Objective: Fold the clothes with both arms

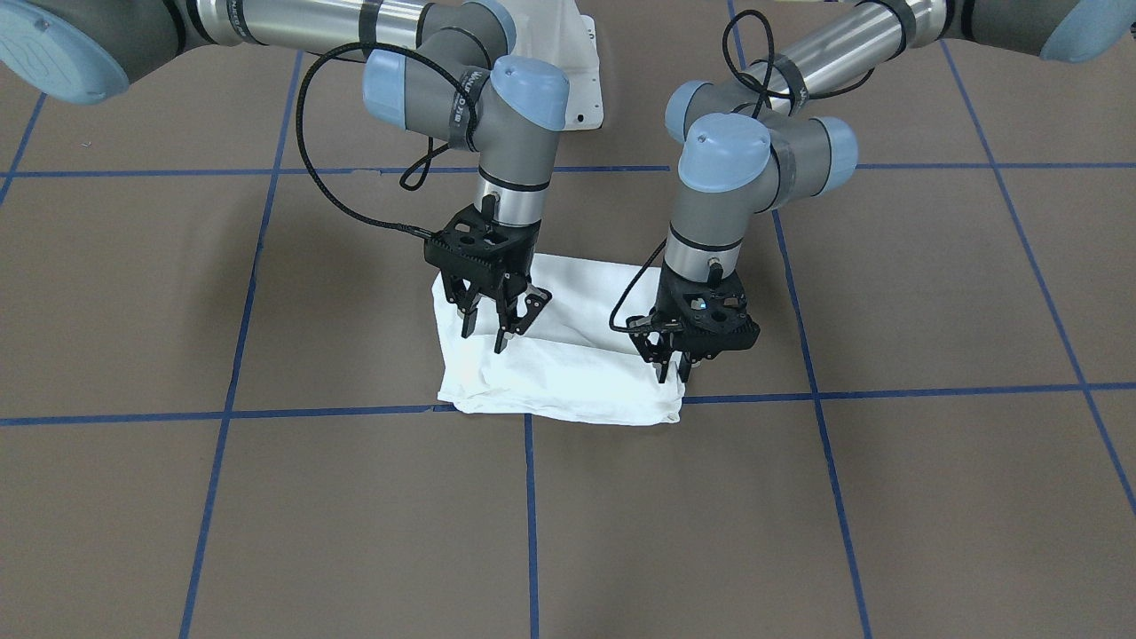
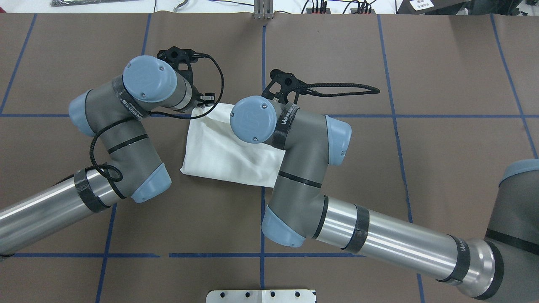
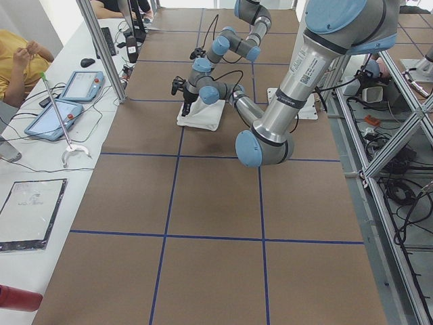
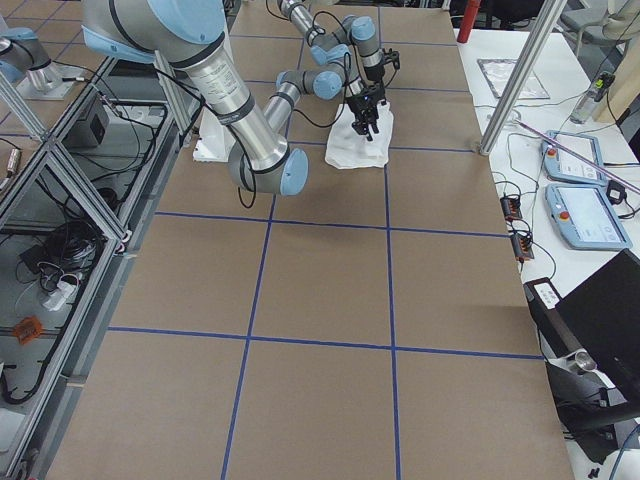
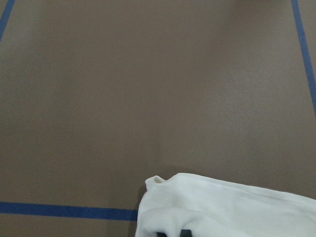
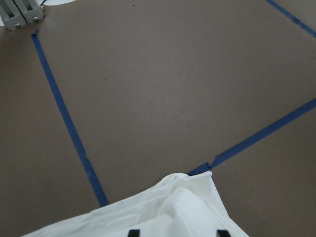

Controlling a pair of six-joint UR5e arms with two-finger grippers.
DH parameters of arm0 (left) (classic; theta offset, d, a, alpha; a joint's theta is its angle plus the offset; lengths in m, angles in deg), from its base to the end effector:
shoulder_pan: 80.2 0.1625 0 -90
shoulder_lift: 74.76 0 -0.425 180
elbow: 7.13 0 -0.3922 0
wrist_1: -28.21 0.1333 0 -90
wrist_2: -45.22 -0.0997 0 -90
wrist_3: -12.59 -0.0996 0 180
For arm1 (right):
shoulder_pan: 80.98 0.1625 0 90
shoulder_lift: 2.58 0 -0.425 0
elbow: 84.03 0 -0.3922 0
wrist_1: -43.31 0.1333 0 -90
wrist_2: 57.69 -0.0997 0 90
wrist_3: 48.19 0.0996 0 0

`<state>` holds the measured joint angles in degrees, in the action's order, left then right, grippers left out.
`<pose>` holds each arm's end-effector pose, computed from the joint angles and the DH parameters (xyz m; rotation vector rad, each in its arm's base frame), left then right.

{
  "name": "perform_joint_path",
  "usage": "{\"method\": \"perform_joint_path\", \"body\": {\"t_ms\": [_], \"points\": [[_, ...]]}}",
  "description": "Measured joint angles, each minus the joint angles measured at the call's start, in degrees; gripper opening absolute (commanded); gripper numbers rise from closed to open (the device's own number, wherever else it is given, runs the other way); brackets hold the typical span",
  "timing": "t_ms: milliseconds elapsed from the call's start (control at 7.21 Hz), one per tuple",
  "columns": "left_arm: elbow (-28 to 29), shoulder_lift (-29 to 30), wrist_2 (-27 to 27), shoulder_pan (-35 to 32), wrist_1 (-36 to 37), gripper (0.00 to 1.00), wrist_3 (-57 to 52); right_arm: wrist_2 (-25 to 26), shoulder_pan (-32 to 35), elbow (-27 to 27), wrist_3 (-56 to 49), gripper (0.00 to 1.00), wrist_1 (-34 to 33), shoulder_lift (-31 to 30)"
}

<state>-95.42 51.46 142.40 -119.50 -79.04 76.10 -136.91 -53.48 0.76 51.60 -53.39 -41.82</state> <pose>0.4757 -0.5455 0.2660 0.3924 0.8216 -0.1513 -0.5888 -0.4778 0.1650 0.2887 -0.6535 0.6873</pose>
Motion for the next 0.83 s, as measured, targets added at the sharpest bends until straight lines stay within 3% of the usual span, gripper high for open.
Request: {"method": "perform_joint_path", "body": {"t_ms": [278, 555, 833], "points": [[-4.52, -3.32, 4.12, -3.7, 0.15, 1.0, -8.6, -3.18, -0.31, -0.33, -1.76, 1.0, -0.07, 1.47], [-7.14, -5.65, 6.43, -5.27, 0.18, 1.0, -11.69, -1.64, -4.04, -1.72, -2.42, 1.0, -0.05, 1.78], [-7.7, -6.02, 6.69, -5.67, 0.2, 1.0, -12.1, 1.3, -5.91, -6.92, -3.81, 1.0, 0.11, 3.24]]}}
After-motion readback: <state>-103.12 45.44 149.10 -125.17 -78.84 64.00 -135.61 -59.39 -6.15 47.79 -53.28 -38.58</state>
